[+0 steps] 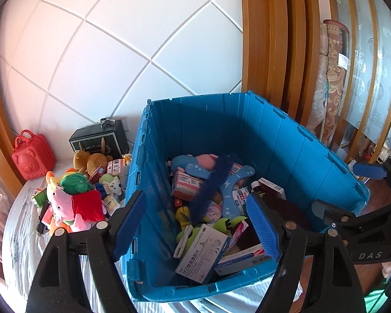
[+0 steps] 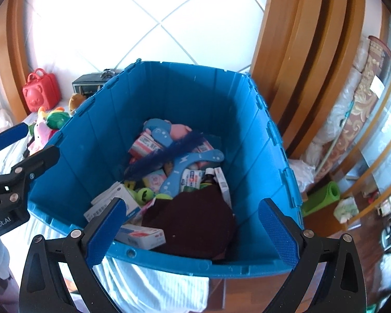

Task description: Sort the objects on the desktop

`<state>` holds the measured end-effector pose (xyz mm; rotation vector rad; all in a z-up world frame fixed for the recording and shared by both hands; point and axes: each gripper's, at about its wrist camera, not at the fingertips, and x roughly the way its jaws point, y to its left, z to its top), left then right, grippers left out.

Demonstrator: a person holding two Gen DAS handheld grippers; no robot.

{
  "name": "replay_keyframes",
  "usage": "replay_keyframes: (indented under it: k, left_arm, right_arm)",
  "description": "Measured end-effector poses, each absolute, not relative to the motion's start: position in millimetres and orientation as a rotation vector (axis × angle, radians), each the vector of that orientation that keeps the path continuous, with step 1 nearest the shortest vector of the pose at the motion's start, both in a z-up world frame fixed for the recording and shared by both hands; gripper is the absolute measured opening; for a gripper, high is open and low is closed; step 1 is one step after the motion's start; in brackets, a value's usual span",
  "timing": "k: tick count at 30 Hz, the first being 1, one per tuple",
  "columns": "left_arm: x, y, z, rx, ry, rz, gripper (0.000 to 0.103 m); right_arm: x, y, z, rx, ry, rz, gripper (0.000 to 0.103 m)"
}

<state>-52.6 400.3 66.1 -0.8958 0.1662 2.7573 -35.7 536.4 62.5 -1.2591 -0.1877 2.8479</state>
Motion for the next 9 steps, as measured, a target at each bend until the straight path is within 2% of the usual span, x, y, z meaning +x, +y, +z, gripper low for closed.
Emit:
replay_keyframes:
  k: [9]
  left_arm:
    - [-41.4, 392.0, 73.7, -0.841, 0.150, 2.787, 0.079]
  right_arm:
    - [-30.1, 533.3, 68.6, -1.227, -0.171, 2.862, 0.103]
